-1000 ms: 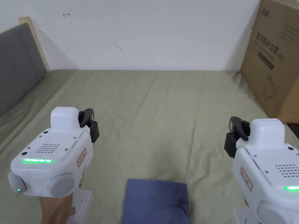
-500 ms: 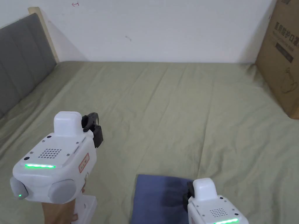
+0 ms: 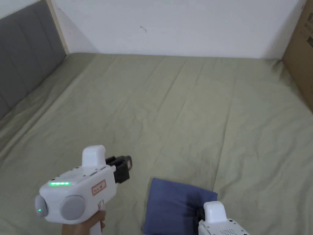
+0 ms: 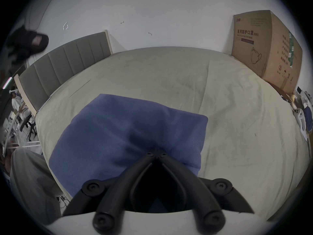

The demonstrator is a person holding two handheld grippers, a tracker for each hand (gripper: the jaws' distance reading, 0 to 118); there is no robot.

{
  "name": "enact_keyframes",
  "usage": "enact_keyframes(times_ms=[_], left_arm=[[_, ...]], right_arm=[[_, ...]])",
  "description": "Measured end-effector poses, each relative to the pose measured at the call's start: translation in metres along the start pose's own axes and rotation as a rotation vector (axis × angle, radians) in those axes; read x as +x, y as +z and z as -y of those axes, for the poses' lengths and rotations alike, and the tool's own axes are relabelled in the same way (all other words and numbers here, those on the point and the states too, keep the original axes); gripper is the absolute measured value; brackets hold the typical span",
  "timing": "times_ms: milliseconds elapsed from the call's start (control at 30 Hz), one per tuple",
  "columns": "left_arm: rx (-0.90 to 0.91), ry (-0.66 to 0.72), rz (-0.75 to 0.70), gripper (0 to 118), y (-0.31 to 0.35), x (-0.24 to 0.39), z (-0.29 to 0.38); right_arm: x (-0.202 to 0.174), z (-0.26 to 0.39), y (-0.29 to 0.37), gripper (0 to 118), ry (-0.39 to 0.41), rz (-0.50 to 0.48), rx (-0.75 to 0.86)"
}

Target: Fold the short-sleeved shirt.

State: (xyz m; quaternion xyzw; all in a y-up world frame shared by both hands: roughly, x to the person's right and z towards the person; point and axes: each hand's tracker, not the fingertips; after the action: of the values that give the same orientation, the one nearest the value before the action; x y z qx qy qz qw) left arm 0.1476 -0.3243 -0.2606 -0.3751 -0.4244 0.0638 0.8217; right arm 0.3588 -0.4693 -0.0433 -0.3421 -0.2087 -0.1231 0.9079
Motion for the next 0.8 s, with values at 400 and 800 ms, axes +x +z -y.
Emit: enact_keyframes(times_ms=[400, 800], left_arm=[[-0.475, 0.209, 0.100, 107, -0.108, -0.035, 0.063], [-0.572, 0.091, 0.191, 25, -0.118, -0.019, 0.059]], right_arm=[[0.001, 0.003, 0.001, 0, -0.010, -0.007, 0.009], [0.004, 0.003, 0.004, 0, 0.004, -0.026, 0.011]])
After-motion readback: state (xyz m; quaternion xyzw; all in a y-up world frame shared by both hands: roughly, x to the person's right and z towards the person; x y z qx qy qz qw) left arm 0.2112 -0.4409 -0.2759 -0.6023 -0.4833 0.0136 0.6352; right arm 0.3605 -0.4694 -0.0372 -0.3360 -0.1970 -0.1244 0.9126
